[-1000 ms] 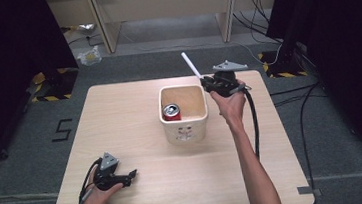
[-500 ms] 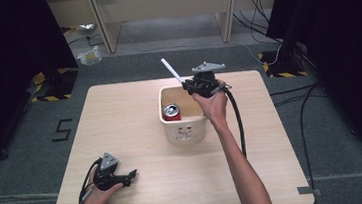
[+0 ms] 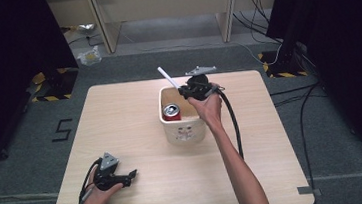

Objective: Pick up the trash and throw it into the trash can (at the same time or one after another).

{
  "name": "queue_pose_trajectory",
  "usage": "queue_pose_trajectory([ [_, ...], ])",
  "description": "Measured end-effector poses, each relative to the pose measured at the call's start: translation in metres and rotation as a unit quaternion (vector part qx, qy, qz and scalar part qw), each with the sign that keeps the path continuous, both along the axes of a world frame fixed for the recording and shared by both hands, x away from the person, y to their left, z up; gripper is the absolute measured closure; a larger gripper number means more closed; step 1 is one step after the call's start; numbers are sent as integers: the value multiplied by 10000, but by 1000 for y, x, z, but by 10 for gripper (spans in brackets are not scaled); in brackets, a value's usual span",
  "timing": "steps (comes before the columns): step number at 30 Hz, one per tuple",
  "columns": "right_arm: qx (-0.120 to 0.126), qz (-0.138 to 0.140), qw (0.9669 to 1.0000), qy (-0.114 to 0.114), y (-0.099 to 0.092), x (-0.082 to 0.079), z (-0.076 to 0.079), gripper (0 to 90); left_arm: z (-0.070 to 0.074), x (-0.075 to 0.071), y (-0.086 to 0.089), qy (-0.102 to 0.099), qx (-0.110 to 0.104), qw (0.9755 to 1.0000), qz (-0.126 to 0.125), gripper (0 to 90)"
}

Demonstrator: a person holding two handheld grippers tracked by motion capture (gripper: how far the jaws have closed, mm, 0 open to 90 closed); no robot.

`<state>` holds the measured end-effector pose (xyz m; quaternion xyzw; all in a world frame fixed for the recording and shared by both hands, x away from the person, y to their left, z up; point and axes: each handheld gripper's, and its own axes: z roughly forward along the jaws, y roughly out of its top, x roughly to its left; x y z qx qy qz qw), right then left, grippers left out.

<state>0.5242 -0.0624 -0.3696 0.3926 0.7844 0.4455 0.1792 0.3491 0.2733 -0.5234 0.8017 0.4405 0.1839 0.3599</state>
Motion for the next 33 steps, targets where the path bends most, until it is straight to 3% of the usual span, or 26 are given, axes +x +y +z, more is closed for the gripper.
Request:
queue_pose_trajectory([
  [18, -288, 126, 9989, 346, 5, 0, -12, 782, 0, 0, 0, -5, -3, 10000, -4, 135],
  [26, -169, 22, 9990, 413, -2, 1, -11, 659, 0, 0, 0, -7, -3, 10000, -3, 135],
  [33, -119, -39, 9996, 263, -11, -3, -3, 546, 0, 0, 0, -10, -5, 10000, -4, 134],
])
